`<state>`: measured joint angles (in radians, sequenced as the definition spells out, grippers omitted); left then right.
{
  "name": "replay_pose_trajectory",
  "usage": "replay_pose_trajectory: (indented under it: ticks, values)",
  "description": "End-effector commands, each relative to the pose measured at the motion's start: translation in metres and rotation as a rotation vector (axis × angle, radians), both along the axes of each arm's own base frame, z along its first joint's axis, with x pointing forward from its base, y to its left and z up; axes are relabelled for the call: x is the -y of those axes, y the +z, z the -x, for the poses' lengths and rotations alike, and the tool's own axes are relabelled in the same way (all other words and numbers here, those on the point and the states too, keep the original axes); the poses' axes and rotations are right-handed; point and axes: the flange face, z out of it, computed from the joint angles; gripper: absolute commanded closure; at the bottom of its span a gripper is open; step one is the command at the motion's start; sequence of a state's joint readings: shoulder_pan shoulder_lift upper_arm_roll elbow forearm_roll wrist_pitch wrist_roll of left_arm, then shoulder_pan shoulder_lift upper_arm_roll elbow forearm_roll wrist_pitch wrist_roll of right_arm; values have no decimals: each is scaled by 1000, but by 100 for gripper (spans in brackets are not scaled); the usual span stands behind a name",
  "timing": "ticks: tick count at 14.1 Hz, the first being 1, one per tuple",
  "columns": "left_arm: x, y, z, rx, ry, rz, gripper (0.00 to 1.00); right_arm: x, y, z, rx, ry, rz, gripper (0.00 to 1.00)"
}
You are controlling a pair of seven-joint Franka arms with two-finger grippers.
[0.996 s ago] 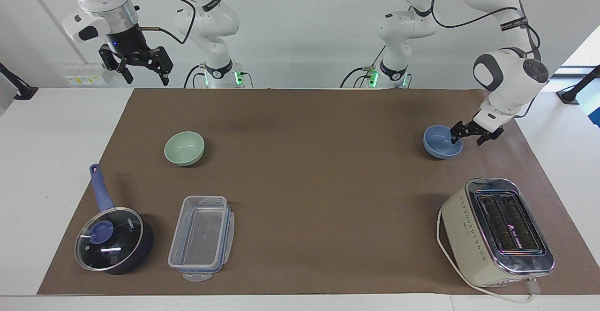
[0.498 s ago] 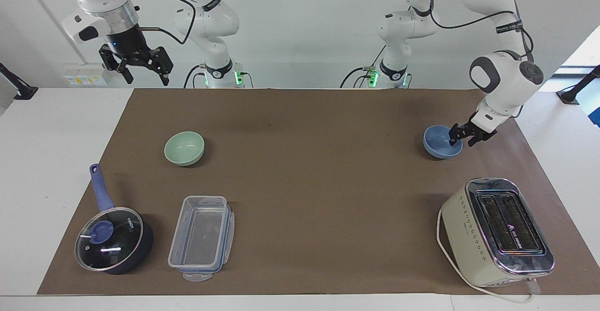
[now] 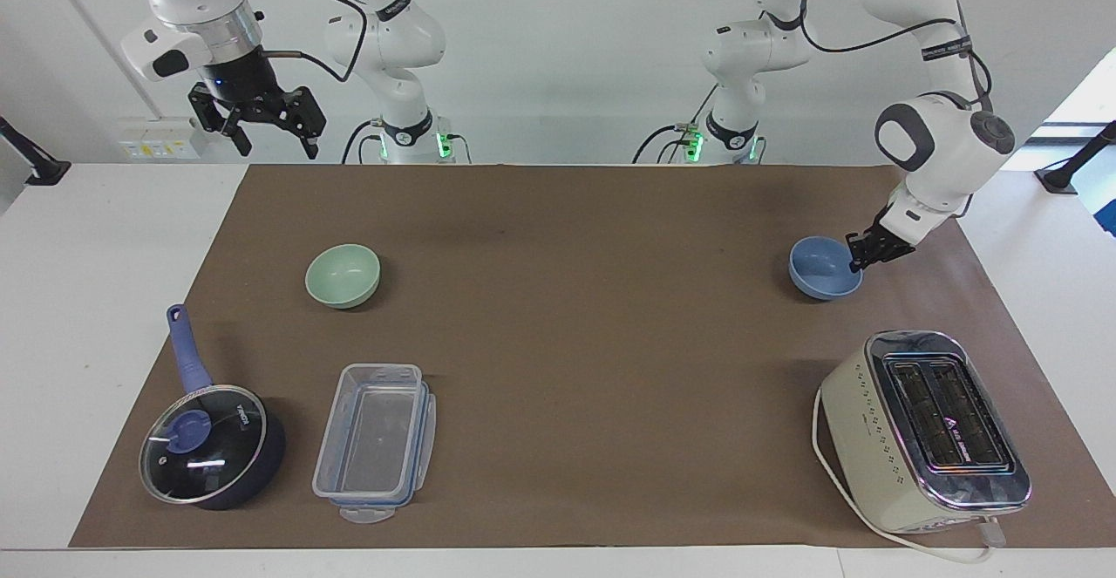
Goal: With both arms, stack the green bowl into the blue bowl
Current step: 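Move the left gripper toward the rim of the blue bowl, then grip the blue bowl with the left gripper while the right gripper reaches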
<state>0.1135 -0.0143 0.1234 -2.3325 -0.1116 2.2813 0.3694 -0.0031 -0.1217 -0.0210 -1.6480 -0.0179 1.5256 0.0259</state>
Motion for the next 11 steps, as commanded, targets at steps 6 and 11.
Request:
replay_pose_trajectory:
  ticks: [6,11]
  values:
    - [41,49,8,26,-87,24,100,15,-46,-14,4,122,-10,0]
    - [151,62,7,12,-74,15,100,36,-109,-25,-24,204,-14,0]
